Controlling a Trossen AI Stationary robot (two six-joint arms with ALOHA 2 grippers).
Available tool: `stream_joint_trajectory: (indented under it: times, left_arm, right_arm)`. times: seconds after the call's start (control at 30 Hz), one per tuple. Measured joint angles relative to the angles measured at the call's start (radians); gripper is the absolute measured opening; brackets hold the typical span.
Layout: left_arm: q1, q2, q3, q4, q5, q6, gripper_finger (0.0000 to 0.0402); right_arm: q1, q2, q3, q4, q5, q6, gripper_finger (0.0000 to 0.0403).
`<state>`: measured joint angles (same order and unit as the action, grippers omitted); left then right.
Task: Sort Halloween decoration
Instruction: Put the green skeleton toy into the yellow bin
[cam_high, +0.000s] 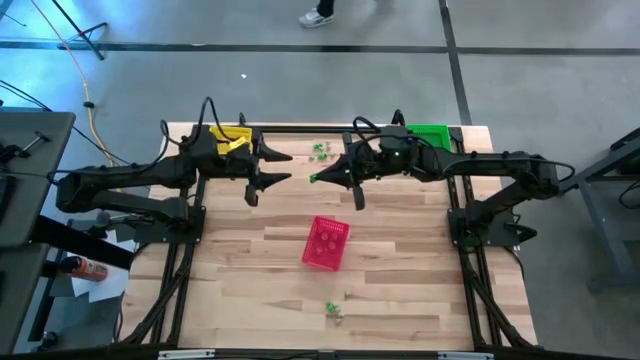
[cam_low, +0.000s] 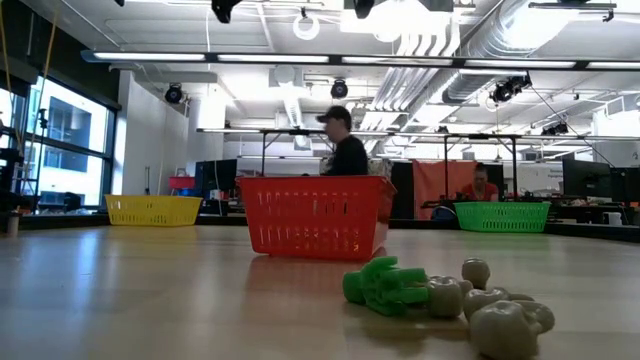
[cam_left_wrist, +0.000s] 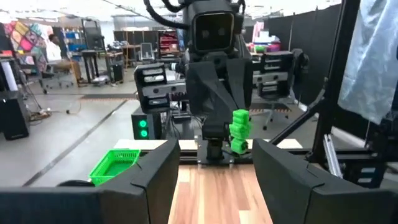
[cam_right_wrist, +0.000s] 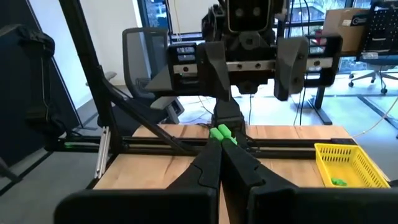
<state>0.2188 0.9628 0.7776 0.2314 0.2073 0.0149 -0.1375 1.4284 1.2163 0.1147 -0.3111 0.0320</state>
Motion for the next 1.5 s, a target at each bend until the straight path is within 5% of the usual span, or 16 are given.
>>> stream_joint_trajectory:
  times: [0.43, 0.83, 1.03, 1.27, 1.5]
  left_arm:
    - [-0.058, 0.196, 0.056, 0.090, 0.049, 0.003, 0.0190]
    - [-0.059, 0.248, 0.103, 0.089, 0.067, 0.023, 0.0185]
    - [-0.059, 0.248, 0.103, 0.088, 0.070, 0.023, 0.0134]
    - [-0.053, 0.247, 0.103, 0.083, 0.063, 0.022, 0.0016]
    - [-0.046, 0.247, 0.103, 0.068, 0.058, 0.015, 0.0013]
  right_arm:
    - [0.002, 0.012, 0.000, 0.030, 0.000, -0.008, 0.0000]
    - [0.002, 0.011, 0.000, 0.029, -0.013, -0.013, 0.0000]
    - [0.002, 0.011, 0.000, 0.022, -0.014, -0.014, 0.0000]
    - [0.002, 0.011, 0.000, 0.014, -0.013, -0.014, 0.0000]
    - [0.000, 0.010, 0.000, -0.007, 0.023, -0.008, 0.0000]
